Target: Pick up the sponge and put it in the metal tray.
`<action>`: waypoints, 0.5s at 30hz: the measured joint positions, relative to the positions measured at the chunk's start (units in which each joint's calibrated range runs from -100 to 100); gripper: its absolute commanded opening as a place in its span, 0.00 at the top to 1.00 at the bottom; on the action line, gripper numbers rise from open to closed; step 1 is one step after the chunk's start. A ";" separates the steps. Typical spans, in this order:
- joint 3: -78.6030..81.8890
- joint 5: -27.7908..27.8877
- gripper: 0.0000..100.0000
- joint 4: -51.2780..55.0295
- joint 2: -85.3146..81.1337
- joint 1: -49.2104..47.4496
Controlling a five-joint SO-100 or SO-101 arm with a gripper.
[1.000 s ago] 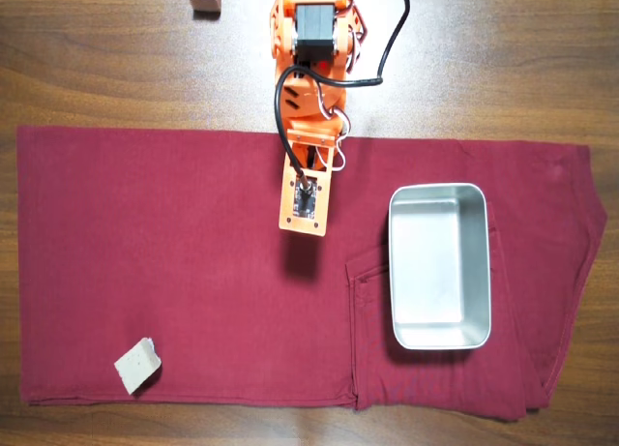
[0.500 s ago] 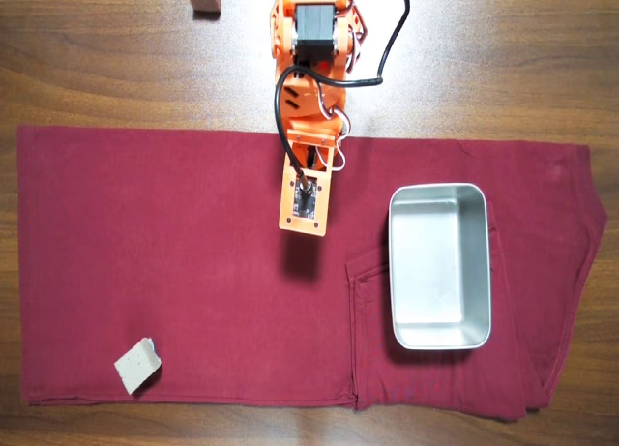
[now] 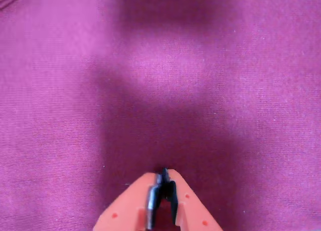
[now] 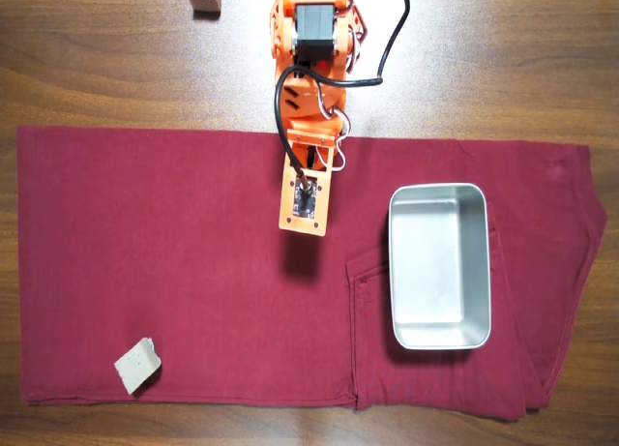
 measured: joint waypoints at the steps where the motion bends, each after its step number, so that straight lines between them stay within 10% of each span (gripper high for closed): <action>1: 0.00 0.20 0.98 0.00 0.00 -0.10; 9: -0.64 2.98 0.85 -4.23 4.08 4.59; 15: -33.52 5.57 0.74 -26.95 48.78 22.43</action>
